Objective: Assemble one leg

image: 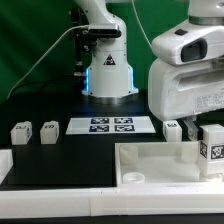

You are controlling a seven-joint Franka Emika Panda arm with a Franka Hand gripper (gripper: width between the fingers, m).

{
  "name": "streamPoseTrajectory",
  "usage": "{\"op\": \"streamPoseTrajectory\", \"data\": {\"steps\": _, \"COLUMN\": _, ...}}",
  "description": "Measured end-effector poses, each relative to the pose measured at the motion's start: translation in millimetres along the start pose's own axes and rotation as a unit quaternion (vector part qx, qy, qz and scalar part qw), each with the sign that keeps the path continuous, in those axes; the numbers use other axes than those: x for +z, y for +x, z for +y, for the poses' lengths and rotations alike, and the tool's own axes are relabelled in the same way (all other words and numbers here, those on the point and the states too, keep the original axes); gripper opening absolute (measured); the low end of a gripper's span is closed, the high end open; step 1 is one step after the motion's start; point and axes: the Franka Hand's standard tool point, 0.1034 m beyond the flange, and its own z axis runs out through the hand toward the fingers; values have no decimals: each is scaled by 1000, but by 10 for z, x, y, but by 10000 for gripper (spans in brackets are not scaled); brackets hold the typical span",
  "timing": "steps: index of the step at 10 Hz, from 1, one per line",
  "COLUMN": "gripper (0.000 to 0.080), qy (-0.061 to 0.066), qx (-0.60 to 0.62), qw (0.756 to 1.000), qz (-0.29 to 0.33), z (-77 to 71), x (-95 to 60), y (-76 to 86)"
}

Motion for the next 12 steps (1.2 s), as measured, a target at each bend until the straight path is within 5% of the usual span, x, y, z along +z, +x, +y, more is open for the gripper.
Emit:
{"op": "streamPoseTrajectory", "data": {"steps": 5, "gripper": 649, "qy": -1, "qx": 0, "qw": 1000, "qz": 8, "z": 25, "x": 96, "y": 17}}
{"op": "streamPoseTrajectory", "data": {"steps": 7, "gripper": 327, "qy": -4, "qx": 0, "qw": 1000, "qz": 8, "z": 62, "x": 92, "y": 17}}
{"op": "streamPoseTrajectory", "data": {"steps": 12, "gripper": 301, "qy": -7, "qx": 25, "qw": 1000, "qz": 12, "z": 108, "x": 94, "y": 22}}
